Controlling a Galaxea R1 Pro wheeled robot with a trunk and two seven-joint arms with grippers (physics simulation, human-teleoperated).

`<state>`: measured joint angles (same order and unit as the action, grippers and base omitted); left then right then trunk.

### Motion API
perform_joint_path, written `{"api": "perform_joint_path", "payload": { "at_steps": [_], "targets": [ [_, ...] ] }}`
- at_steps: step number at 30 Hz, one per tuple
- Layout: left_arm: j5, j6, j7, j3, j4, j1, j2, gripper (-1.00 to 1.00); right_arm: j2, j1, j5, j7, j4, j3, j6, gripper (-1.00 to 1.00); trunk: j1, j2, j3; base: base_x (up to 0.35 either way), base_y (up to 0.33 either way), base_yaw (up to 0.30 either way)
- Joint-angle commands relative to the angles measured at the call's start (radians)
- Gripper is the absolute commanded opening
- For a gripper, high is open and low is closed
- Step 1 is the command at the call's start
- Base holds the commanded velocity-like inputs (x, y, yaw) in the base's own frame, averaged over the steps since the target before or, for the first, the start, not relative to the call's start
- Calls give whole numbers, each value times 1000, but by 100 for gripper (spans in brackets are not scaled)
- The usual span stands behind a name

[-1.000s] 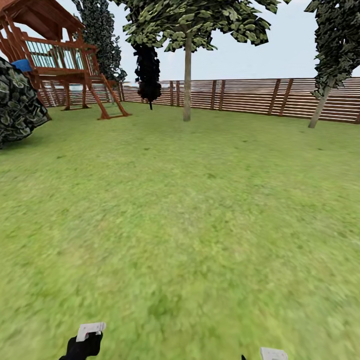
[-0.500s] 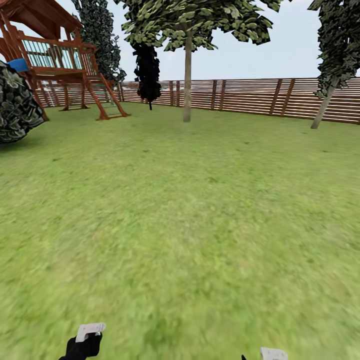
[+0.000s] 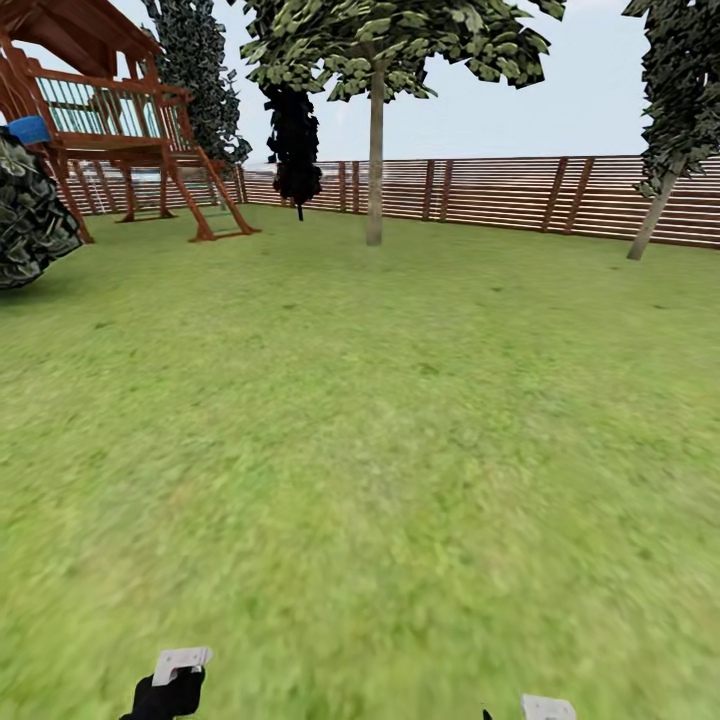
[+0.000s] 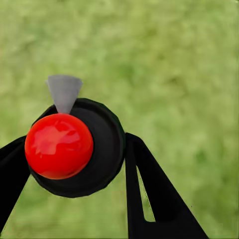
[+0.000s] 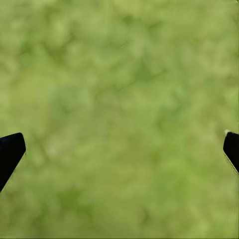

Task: In the garden, pick up the pesticide atomizer on the floor and spray pesticide onto both trees until each tree trunk is fully covered.

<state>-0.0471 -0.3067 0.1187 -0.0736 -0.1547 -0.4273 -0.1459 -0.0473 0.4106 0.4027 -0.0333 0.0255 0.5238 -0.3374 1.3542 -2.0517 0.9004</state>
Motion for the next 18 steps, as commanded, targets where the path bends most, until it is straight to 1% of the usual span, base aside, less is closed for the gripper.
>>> {"api": "perform_joint_path", "payload": {
  "at_steps": [1, 9, 13, 15, 18],
  "targets": [
    [-5, -2, 9, -9, 0, -1, -1, -100, 0, 1, 5, -3, -1, 9, -3, 100, 0, 0, 1, 339, 0, 0],
    [-6, -2, 9, -9, -5, -1, -4, -100, 0, 1, 5, -3, -1, 8, -4, 100, 0, 0, 1, 339, 0, 0],
    [-8, -2, 9, -9, -14, -5, -1, -100, 0, 1, 5, -3, -1, 8, -4, 100, 0, 0, 1, 339, 0, 0],
    [-2, 2, 11, -5, -68, -10, 2, -100, 0, 1, 5, -3, -1, 8, -4, 100, 0, 0, 1, 339, 0, 0],
    [3, 13, 12, -2, -196, -12, 4, -100, 0, 1, 5, -3, -1, 8, -4, 100, 0, 0, 1, 339, 0, 0]
  ]
}}
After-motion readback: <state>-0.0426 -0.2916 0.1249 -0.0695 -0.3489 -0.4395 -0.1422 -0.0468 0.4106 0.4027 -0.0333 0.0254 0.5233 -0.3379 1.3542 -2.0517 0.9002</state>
